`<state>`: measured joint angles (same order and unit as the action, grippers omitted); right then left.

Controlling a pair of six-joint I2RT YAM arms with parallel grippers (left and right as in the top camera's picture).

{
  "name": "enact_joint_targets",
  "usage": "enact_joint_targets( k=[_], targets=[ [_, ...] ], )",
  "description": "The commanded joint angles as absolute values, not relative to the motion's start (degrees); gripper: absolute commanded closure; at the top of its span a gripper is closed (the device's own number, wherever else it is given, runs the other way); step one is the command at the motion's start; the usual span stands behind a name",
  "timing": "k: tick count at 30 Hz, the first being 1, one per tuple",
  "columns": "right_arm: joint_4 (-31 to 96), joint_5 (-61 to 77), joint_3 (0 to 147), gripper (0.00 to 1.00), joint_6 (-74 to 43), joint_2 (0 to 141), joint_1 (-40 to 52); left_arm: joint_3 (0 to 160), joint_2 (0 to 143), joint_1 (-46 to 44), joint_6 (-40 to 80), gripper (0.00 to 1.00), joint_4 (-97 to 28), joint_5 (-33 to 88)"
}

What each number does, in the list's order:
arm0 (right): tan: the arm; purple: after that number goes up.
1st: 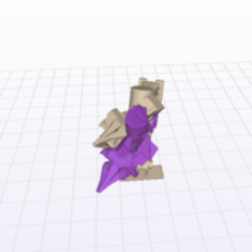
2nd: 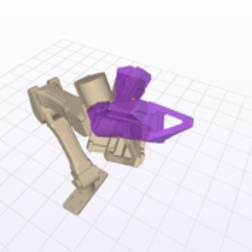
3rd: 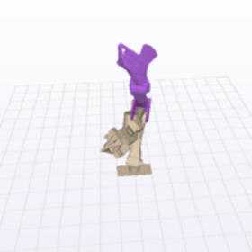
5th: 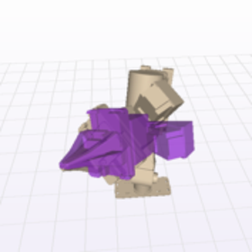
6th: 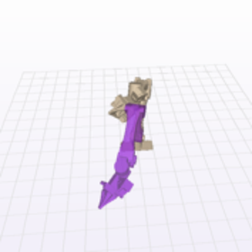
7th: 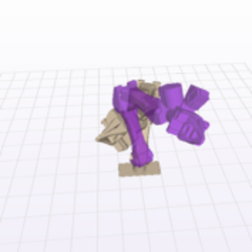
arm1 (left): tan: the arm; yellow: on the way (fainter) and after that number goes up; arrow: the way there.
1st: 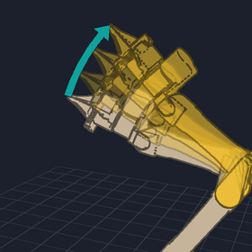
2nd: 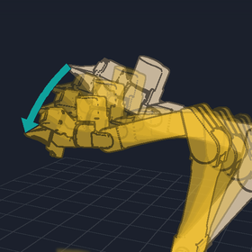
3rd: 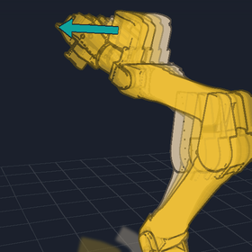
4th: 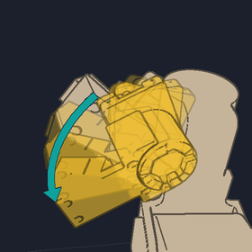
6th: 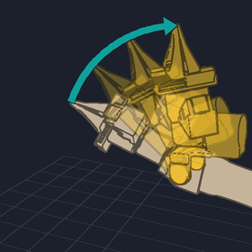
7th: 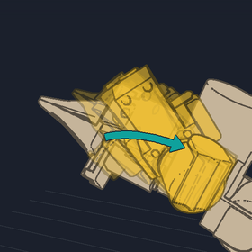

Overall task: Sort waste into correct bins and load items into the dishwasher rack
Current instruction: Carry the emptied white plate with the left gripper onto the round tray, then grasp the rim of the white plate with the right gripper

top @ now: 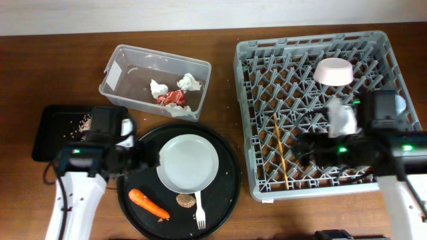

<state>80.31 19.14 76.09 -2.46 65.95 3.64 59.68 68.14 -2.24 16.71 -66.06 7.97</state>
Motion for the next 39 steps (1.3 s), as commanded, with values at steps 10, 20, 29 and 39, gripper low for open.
enact_joint_targets(
  k=[10, 20, 29, 39],
  targets=[
    [63.2, 8.4, 76.1, 0.00, -24.8, 92.2, 43.1, 59.0, 67.8, 7.2, 17.3, 0.01, -70.0, 8.1],
    [50.0, 11.9, 76.1, 0.39, -32.1, 111.7, 43.1, 58.7, 67.8, 7.2, 17.3, 0.01, -69.7, 8.1],
    [48.6, 6.4, 76.1, 0.96, -34.0, 114.3, 43.0, 58.7, 67.8, 7.2, 17.3, 0.01, -69.7, 8.1],
    [65.0, -20.7, 89.4, 0.96, -30.2, 88.2, 32.3, 58.7, 67.8, 7.2, 17.3, 0.01, -69.6, 8.1]
  ],
)
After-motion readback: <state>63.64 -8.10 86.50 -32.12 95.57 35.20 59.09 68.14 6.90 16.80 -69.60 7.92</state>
